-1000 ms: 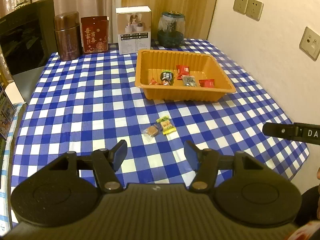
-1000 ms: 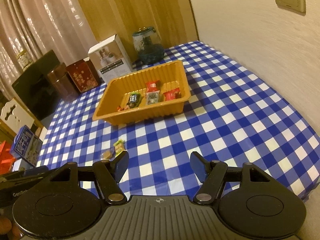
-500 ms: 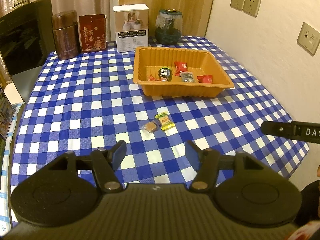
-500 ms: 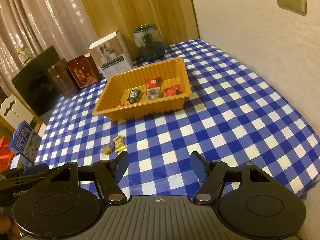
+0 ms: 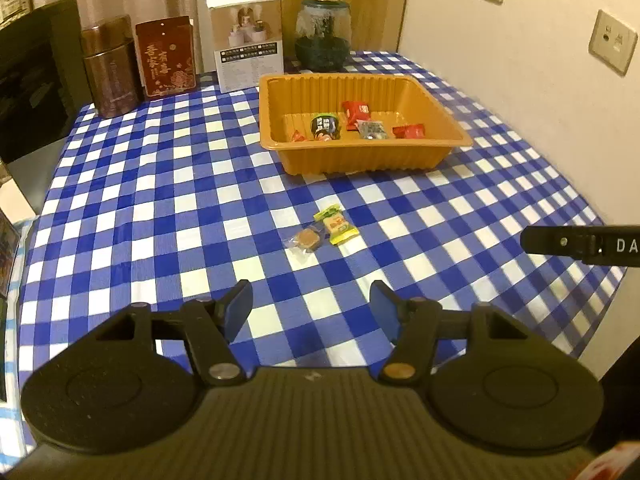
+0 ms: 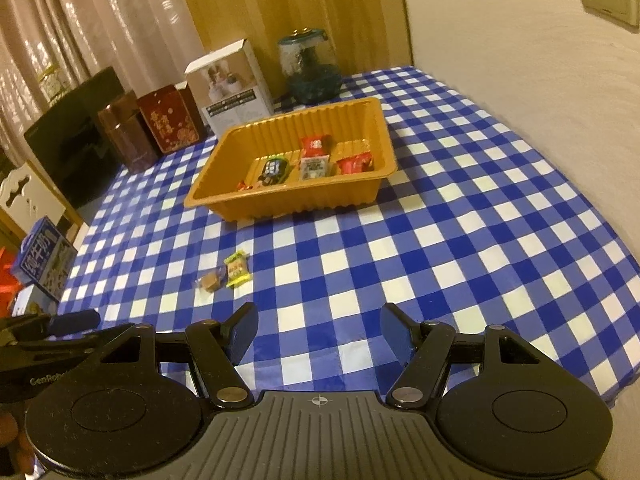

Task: Organize snacks
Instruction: 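Withdraw both open tools toward the last two snacks on the cloth, then grasp the clear cake packet with the left tool while the right tool grasps the yellow candy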

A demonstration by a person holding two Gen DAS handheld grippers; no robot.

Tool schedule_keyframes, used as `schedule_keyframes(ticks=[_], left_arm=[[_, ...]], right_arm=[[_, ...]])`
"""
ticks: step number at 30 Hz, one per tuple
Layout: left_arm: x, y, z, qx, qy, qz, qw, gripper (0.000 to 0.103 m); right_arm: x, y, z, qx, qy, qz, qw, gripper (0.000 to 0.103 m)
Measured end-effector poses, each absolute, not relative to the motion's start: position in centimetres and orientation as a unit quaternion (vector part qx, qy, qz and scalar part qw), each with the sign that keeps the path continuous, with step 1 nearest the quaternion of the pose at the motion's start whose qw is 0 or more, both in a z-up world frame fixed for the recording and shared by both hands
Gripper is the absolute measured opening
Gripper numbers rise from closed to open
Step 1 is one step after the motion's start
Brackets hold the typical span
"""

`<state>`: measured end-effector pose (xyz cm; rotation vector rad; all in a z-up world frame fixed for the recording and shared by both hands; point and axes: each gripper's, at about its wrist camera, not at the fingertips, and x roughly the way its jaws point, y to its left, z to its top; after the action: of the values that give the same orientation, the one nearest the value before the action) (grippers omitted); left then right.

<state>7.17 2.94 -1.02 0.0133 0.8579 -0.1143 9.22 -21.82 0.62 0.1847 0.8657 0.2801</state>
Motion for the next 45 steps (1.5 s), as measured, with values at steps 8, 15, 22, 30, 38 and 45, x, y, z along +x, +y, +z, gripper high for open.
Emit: schedule_keyframes(ticks=[8, 15, 22, 30, 38, 45], left_arm=[[9.6, 3.6, -3.5, 0.043, 0.418, -0.098, 0.902, 0.057], [12.2, 3.7, -5.4, 0.083, 0.416, -0.136, 0.895, 0.055], [14.8, 3.9, -7.0, 0.107, 0.408, -0.164, 0.892, 0.05], [17.2, 3.4, -9.0, 0.141, 0.415, -0.19, 0.879, 0.041], [18.4, 2.8, -9.8, 0.151, 0.41, -0.206, 0.876, 0.033], [18.8, 2.6, -10.2, 0.156, 0.411, -0.213, 0.873, 0.028]], right_arm=[[10.8, -19.9, -1.7, 0.071, 0.426, 0.146, 0.89, 0.067], [12.7, -18.5, -3.7, 0.065, 0.429, 0.153, 0.888, 0.067], [14.4, -17.5, -5.3, 0.06, 0.428, 0.158, 0.888, 0.067], [15.7, -17.4, -6.9, 0.062, 0.434, 0.153, 0.886, 0.067], [16.3, -17.2, -7.8, 0.061, 0.436, 0.154, 0.885, 0.067], [16.6, -16.7, -7.9, 0.059, 0.432, 0.157, 0.886, 0.067]])
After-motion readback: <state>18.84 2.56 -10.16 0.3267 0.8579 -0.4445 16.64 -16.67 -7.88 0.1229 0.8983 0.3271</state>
